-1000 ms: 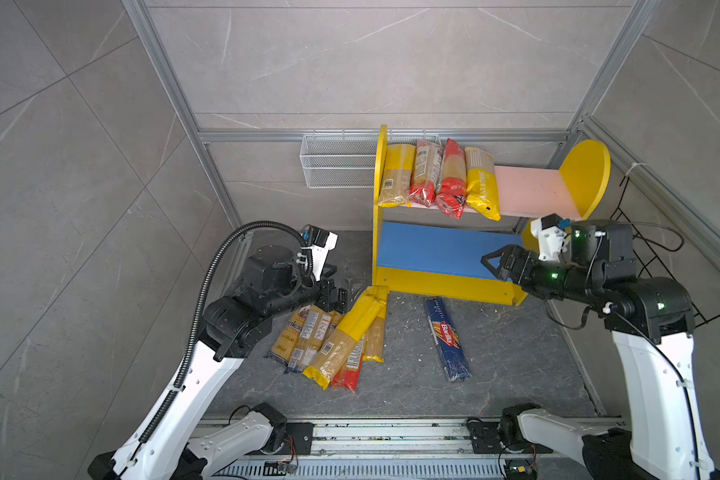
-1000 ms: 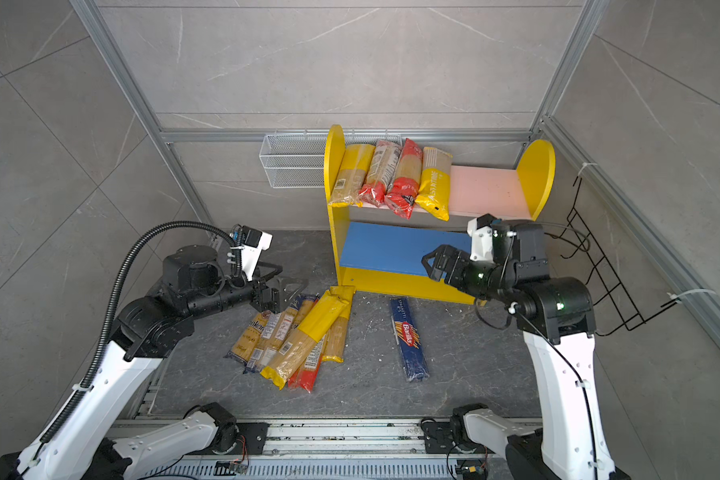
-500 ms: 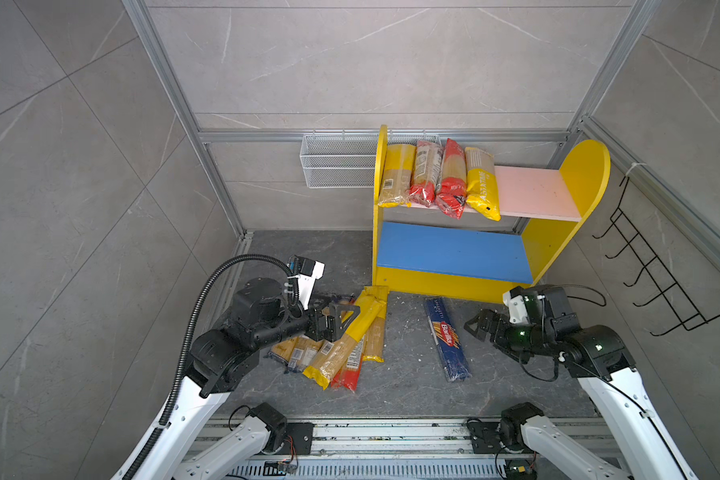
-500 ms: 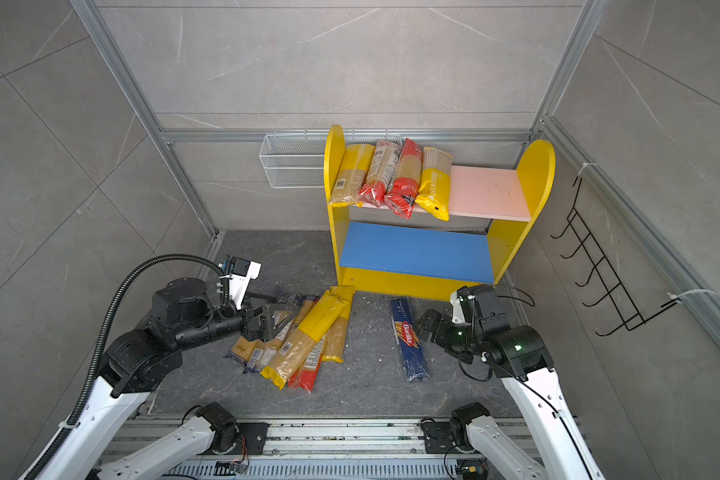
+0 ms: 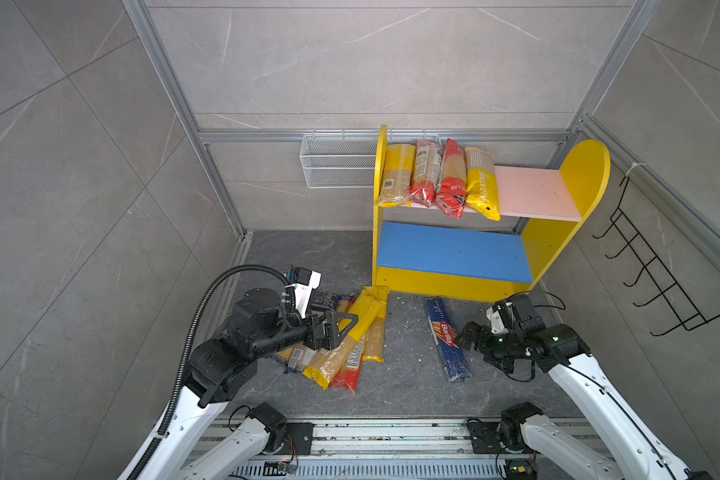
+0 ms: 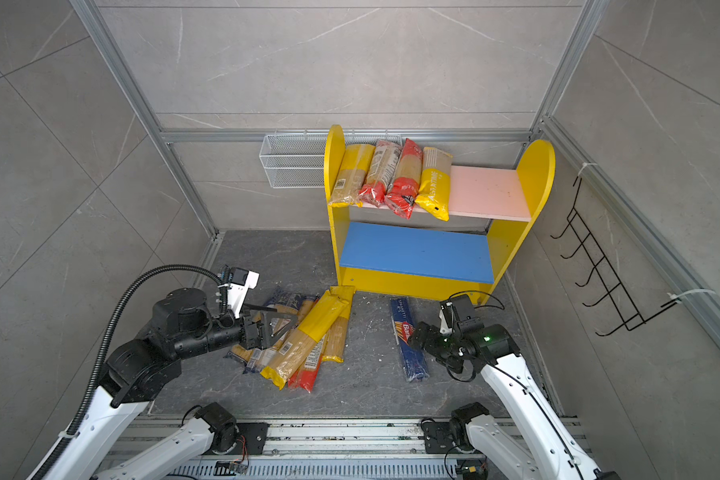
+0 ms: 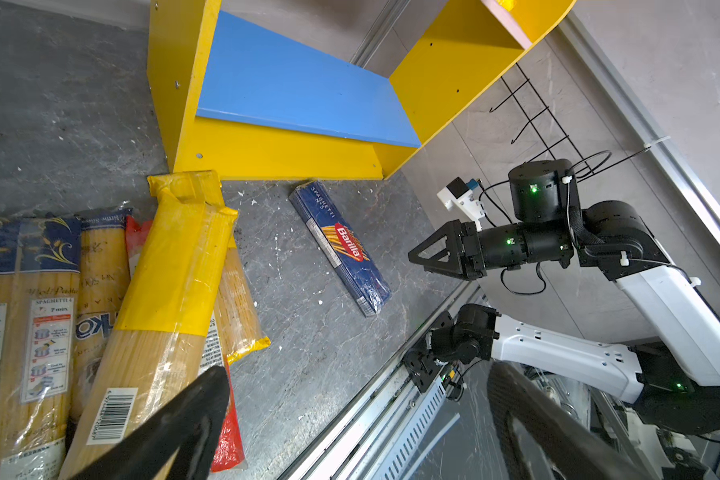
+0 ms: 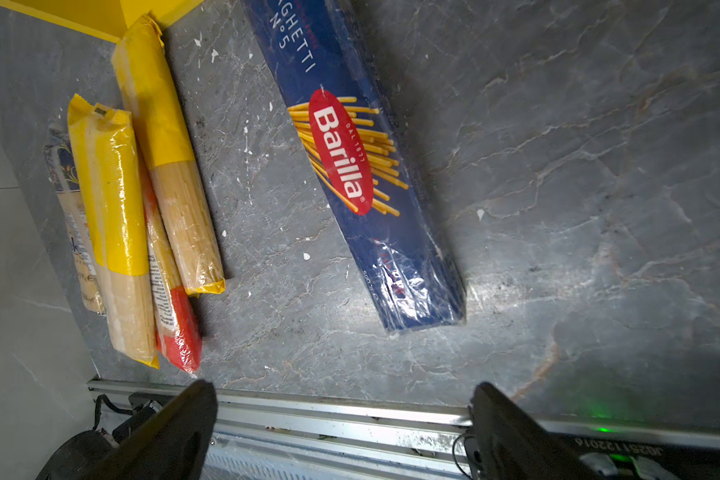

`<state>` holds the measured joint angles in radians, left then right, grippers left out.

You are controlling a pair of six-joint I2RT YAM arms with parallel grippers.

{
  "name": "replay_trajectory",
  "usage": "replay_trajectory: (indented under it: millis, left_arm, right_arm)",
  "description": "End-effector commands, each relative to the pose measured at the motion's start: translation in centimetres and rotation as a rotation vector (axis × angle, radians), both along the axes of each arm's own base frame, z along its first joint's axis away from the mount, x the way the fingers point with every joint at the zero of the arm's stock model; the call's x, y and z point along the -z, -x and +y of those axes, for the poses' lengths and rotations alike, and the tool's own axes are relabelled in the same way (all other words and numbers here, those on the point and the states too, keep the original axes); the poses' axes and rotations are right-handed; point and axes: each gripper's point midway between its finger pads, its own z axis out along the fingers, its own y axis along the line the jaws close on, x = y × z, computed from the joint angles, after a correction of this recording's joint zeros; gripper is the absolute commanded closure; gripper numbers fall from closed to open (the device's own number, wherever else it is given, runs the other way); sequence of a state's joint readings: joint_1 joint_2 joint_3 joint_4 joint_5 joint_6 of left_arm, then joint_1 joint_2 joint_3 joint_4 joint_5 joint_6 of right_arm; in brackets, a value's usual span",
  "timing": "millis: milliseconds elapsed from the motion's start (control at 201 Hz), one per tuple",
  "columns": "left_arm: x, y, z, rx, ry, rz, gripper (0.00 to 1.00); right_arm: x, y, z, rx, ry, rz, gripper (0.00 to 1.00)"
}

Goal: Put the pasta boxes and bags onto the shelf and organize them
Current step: 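Grasp the blue Barilla spaghetti box with the right gripper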

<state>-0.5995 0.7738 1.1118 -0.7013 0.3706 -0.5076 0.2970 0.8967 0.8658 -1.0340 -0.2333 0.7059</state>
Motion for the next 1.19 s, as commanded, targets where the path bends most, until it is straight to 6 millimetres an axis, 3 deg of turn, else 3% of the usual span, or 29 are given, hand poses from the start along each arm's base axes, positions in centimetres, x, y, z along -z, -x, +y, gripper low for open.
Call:
replay_trajectory:
  millis: [0,279,642,1190]
  left_arm:
    - [-0.7,-0.5,-0.9,0.017,0.049,-0.002,0.0]
    - [-0.1,-2.1,-2.3,0.025,0.055,0.017,0.0]
    - [-0.6,-4.4,-3.8,0.039,0.027,0.001,0.0]
    - [-1.0,-6.2,-5.2,0.068,-0.007,-0.011,0.0]
  right_arm:
    - [1.0,-0.7,-0.1,-0.017,0.037,-0.006,0.01]
    - [4.5,-1.5,-0.9,-0.07,0.17,0.094,0.0]
    - [8.6,-2.7,0.3,-0.136,0.178,0.173,0.0]
    - [13.1,-2.3,2.0,-0.18,0.172,0.249,0.0]
